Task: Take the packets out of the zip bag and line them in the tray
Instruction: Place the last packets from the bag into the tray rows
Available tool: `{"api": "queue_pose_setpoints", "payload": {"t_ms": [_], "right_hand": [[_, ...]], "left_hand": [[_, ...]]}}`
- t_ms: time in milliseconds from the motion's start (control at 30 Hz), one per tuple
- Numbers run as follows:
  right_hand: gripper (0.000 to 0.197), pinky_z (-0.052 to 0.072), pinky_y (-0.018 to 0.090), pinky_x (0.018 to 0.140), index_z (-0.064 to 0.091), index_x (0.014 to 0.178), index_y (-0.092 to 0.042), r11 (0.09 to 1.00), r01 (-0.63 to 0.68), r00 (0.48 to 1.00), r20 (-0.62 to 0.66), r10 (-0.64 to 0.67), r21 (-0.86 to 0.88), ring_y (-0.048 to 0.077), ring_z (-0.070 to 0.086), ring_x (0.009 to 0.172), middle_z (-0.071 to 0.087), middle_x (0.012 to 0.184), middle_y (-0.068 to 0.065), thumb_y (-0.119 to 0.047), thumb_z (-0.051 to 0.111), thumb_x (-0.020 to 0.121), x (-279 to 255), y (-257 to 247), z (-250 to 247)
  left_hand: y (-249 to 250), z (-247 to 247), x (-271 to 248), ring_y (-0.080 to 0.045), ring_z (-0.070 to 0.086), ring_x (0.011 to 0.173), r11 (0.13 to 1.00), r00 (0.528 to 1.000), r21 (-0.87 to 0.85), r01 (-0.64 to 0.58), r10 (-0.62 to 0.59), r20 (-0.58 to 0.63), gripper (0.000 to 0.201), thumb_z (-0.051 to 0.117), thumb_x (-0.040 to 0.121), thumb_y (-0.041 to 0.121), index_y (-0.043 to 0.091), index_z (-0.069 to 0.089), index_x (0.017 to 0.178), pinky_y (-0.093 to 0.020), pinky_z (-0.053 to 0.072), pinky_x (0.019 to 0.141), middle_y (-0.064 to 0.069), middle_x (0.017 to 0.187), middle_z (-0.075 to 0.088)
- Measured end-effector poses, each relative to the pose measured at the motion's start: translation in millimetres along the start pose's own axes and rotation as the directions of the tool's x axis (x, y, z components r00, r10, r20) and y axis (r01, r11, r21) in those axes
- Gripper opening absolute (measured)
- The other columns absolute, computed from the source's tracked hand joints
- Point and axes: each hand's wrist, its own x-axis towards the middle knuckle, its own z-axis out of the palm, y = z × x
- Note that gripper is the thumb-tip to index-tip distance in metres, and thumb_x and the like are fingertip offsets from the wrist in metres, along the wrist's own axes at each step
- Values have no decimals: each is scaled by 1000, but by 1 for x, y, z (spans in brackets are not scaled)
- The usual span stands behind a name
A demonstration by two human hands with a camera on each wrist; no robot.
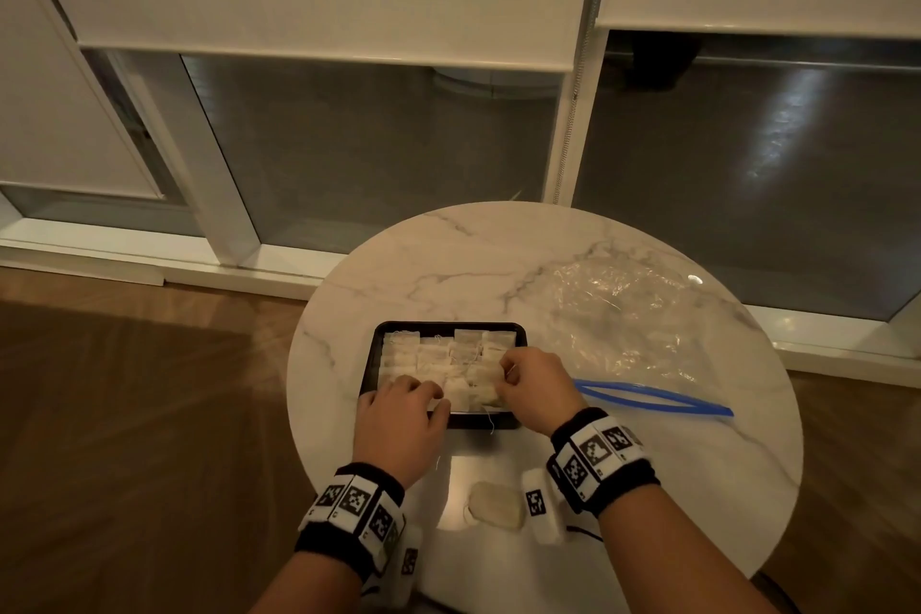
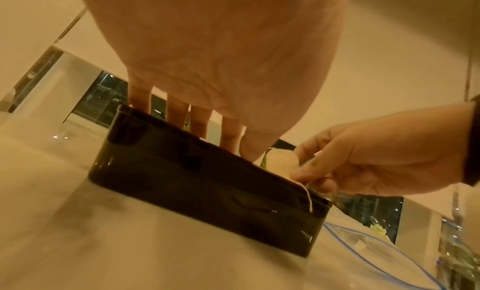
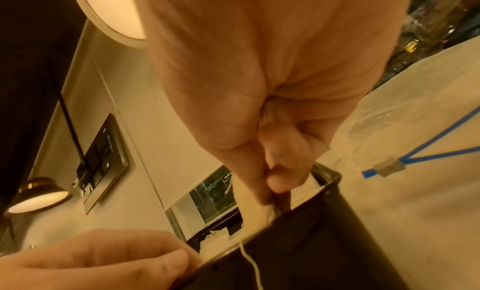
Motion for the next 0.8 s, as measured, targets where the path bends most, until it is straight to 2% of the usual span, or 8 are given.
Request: {"api": "queue_pose_setpoints", "payload": {"t_ms": [100,233,333,467,600,700,800], "right_hand": [[13,54,27,76,71,94,-12,987,-31,995,93,46,-155,20,65,86,70,93,6,-9,61,87,11,-8,6],[13,52,27,75,68,89,-11,965,-40,978,190,91,-258,22,64,89,68,94,7,-4,58,84,19,-16,9],[17,55,30,81,67,98,-12,959,-38,980,179,91,-281,24,65,95,68,100,9,-5,57,85,23,-19,13],[24,53,29,85,65,109,-12,953,-37,983,160,89,-301,24,64,104,67,112,8,-7,66,86,25,-17,15],[33,52,27,86,61,119,-14,974,-35,994,90,56,-225,23,63,106,63,119,8,-12,69,87,20,-11,10],[28,56,31,79,60,117,-21,990,-47,998,-34,43,-132,18,65,91,66,106,3,-25,66,89,10,-6,1],[17,57,32,71,62,106,-27,999,-46,988,-151,44,-13,13,64,77,65,86,-5,-31,64,90,-1,3,-11]], "left_hand": [[-3,10,-1,-9,56,110,999,999,38,-2,0,35,40,31,102,49,38,67,114,-40,30,112,13,119,62],[-4,12,-2,-9,55,110,998,999,57,-6,3,47,43,28,103,48,36,69,111,-41,24,115,12,117,62],[-4,12,-3,-8,54,111,999,999,35,-4,2,49,44,27,104,48,37,68,112,-43,22,118,13,118,60],[-5,13,-3,-9,53,112,1000,999,28,-13,12,46,44,26,104,48,37,68,112,-42,21,116,12,120,57],[-3,14,-3,-11,50,118,1000,999,11,-4,4,38,45,22,103,49,39,66,112,-45,23,117,12,123,55],[4,9,-5,-12,52,112,998,999,39,-50,50,1,52,17,101,53,38,66,110,-44,30,110,12,118,57],[15,5,-6,-11,53,102,988,993,99,-116,118,-21,46,23,100,53,37,66,109,-39,37,98,13,109,58]]}}
